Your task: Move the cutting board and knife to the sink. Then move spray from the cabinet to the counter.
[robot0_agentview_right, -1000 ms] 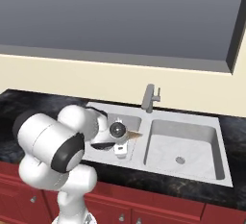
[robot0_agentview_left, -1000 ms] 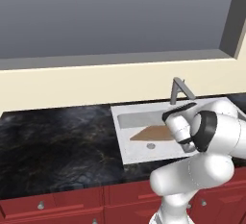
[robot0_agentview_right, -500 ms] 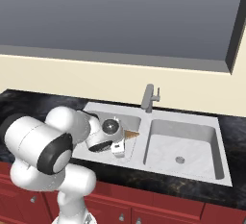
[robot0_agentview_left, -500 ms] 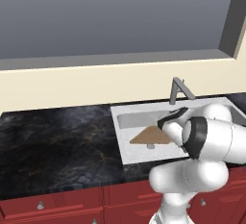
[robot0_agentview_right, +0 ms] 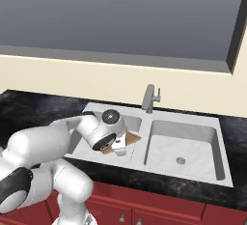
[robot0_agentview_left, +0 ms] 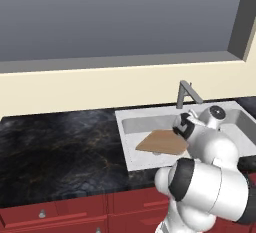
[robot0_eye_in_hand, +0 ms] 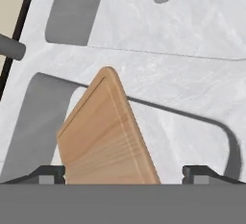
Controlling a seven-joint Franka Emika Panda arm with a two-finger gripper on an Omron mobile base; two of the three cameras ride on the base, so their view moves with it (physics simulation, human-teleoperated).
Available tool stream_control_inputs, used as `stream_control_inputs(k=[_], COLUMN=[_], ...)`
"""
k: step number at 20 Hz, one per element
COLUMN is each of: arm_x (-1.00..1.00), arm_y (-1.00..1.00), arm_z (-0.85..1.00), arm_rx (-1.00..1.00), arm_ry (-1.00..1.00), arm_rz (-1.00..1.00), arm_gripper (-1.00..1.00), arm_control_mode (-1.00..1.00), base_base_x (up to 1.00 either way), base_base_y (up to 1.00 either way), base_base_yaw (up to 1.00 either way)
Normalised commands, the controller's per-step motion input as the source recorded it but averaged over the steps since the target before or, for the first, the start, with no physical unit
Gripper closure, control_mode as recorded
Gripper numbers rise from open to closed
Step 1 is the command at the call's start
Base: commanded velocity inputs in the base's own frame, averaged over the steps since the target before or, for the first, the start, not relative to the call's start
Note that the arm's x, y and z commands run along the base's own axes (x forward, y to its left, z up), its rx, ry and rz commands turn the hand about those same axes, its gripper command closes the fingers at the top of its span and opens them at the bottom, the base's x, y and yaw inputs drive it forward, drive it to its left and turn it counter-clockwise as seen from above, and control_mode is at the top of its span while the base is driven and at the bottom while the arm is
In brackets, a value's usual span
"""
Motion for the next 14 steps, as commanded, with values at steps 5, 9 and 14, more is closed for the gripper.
stream_control_inputs(k=[5, 9, 14], arm_x=[-0.48, -0.72, -0.69], arm_y=[-0.03, -0.1, 0.0], arm_z=[0.49, 0.65, 0.78], arm_rx=[0.0, 0.0, 0.0], arm_ry=[0.15, 0.04, -0.01], arm_rz=[0.0, 0.03, 0.16], arm_gripper=[-1.0, -1.0, -1.0], arm_control_mode=[-1.0, -1.0, -1.0], base_base_x=[0.0, 0.0, 0.0], base_base_y=[0.0, 0.0, 0.0], base_base_yaw=[0.0, 0.0, 0.0])
